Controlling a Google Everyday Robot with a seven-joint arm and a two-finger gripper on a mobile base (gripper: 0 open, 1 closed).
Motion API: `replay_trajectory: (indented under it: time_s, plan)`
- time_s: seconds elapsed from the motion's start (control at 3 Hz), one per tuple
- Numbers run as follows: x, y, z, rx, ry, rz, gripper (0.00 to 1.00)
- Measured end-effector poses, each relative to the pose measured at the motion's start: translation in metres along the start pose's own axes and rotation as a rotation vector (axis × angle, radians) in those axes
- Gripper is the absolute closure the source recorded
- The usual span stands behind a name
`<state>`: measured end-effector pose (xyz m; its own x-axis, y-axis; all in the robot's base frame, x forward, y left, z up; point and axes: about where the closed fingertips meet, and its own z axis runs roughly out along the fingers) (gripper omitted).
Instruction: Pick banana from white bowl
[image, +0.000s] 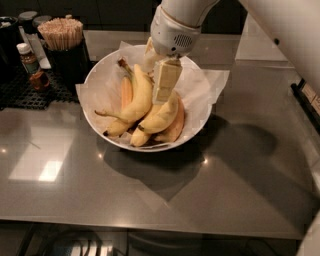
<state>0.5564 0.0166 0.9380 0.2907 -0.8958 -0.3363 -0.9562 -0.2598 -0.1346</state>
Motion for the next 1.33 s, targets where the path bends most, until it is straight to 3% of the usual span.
replay_trajectory:
  time_s: [0.33, 0.67, 1.0, 1.33]
  plan:
    - [-0.01, -0.007, 0.015, -0.086, -0.022, -0.105, 0.32]
    - [-0.011, -0.008, 0.013, -0.086, -0.022, -0.106, 0.24]
    - [-0.011, -0.008, 0.013, -0.086, -0.022, -0.106, 0.35]
    - [-0.023, -0.016, 0.009, -0.054, -0.008, -0.162, 0.35]
